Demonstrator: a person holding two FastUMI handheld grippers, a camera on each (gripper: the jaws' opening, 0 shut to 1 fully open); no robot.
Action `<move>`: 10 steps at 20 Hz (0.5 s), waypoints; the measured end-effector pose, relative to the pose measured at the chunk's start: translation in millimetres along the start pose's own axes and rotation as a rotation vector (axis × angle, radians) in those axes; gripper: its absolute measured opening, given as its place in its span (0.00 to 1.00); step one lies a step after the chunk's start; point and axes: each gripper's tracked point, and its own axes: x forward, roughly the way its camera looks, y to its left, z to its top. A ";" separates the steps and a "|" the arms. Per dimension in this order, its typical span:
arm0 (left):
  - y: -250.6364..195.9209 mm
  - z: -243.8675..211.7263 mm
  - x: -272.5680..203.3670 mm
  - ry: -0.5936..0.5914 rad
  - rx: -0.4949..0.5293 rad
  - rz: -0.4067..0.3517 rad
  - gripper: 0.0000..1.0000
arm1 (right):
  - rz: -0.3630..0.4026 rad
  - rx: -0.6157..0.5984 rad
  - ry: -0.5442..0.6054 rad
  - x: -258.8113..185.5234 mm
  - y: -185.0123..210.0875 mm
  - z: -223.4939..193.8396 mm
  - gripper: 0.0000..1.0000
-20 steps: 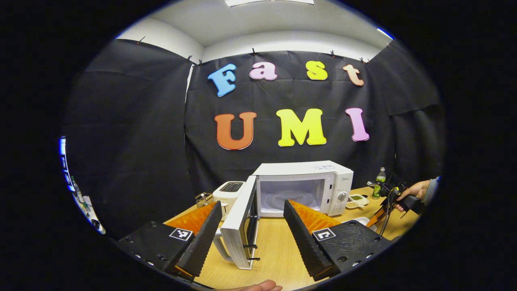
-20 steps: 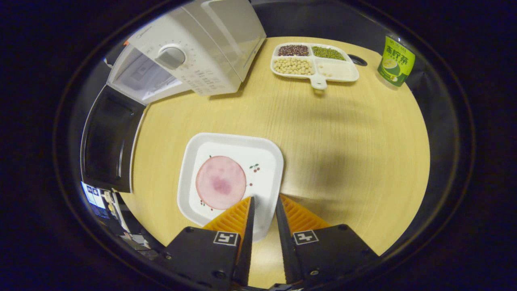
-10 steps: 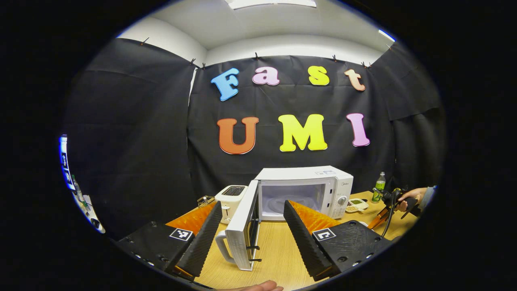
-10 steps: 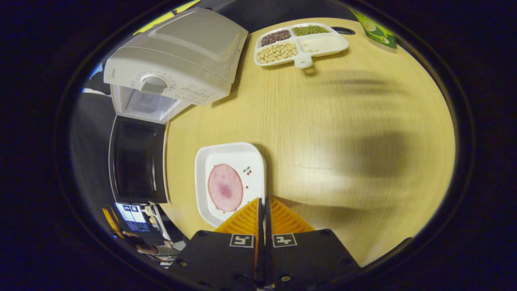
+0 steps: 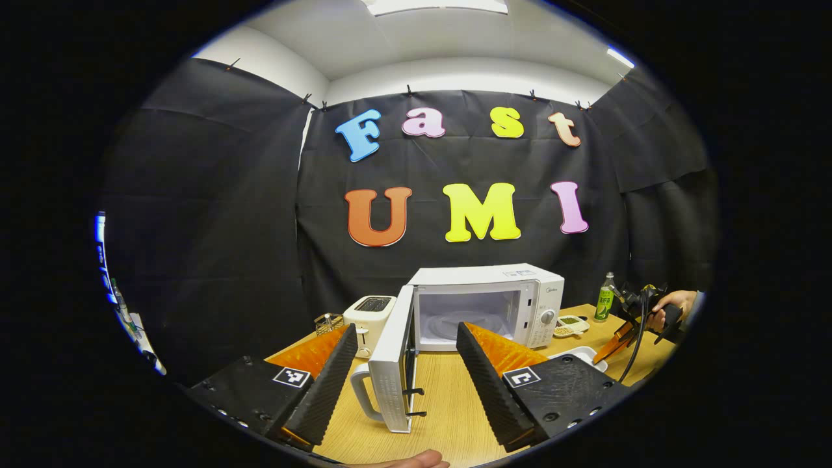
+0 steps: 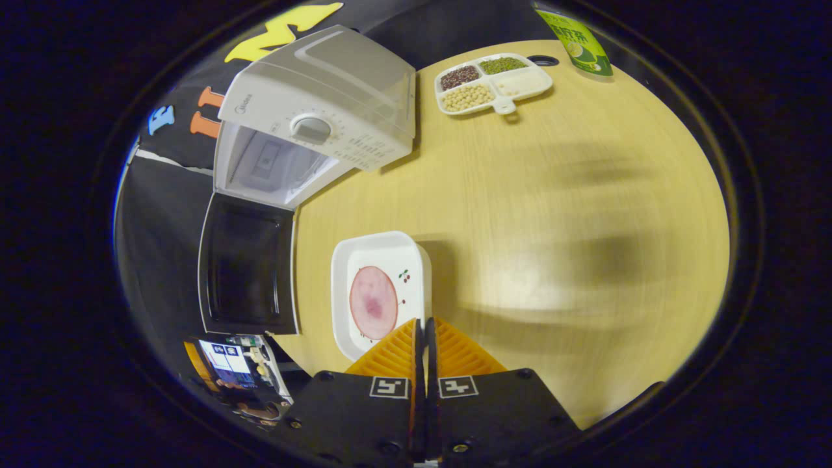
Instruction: Open the microwave oven with the left hand, put the food in, and close the microwave oven.
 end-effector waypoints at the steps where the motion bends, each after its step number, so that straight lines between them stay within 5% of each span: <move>1: 4.7 0.1 -1.3 -0.003 -0.006 -0.001 0.92 | 0.009 0.004 -0.007 4.6 13.6 -3.5 0.04; 10: 70.5 -7.6 -22.7 -0.015 -0.009 0.054 0.92 | 0.086 0.060 -0.124 64.4 140.7 -4.7 0.04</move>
